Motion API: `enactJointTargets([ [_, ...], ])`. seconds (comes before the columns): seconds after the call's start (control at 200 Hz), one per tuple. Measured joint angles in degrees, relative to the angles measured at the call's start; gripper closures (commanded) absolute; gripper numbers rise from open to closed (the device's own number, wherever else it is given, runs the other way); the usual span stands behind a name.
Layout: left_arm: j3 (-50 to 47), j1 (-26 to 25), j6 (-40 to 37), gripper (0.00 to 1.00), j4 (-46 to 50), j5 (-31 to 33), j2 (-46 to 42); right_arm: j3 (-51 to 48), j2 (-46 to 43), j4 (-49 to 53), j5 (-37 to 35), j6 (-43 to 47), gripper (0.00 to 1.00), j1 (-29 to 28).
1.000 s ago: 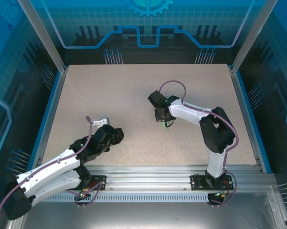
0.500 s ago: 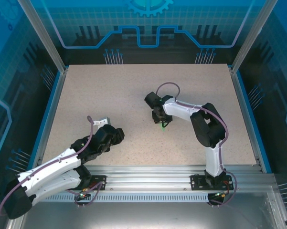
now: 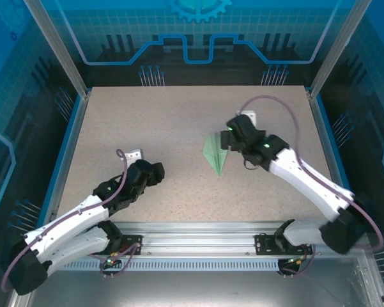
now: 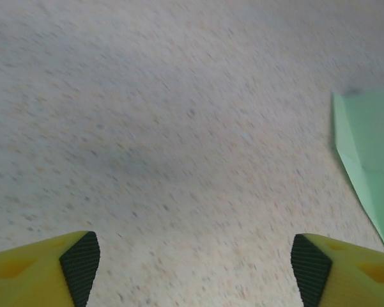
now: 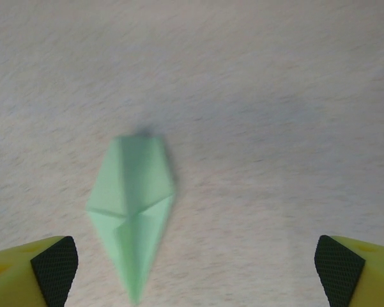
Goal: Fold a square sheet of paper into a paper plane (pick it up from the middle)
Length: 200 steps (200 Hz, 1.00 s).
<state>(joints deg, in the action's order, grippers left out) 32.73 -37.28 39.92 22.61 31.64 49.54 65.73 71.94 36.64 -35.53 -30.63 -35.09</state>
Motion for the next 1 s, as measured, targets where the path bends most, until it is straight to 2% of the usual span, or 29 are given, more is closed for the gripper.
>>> enactJointTargets([
  [0.09, 0.13, 4.81, -4.11, 0.11, -0.55, 3.26, 0.20, -10.51, -7.74, -7.85, -1.36, 4.42, 0.01, 8.96],
  [0.165, 0.11, 8.41, -7.76, 0.10, -1.88, 6.03, 0.46, -20.87, -10.67, -16.83, 0.09, 9.73, 0.00, 16.55],
  [0.235, -0.22, 11.28, -12.07, 0.09, -5.05, 7.58, 1.16, -28.57, -9.35, -23.06, 3.93, 14.38, 0.00, 22.01],
  [0.325, -0.66, 15.17, -16.65, 0.09, -9.22, 7.80, 3.61, -33.22, -4.37, -28.87, 9.40, 18.43, 0.00, 26.47],
  [0.495, -1.27, 22.84, -23.43, 0.07, -15.67, 5.51, 11.08, -39.50, 2.01, -48.39, 14.51, 23.54, 0.01, 28.13],
  [0.76, -8.15, 24.98, -33.27, 0.06, -36.65, 0.92, 22.25, -43.19, 9.77, -73.99, 23.26, 29.03, 0.01, 28.89],
  [0.855, -9.99, 25.66, -35.65, 0.06, -42.29, -1.25, 23.21, -43.17, 13.64, -76.61, 25.97, 30.38, 0.01, 29.00],
  [1.0, -11.10, 27.52, -37.35, 0.06, -51.23, -5.22, 23.78, -42.97, 14.14, -77.44, 28.26, 30.71, 0.01, 30.03],
])
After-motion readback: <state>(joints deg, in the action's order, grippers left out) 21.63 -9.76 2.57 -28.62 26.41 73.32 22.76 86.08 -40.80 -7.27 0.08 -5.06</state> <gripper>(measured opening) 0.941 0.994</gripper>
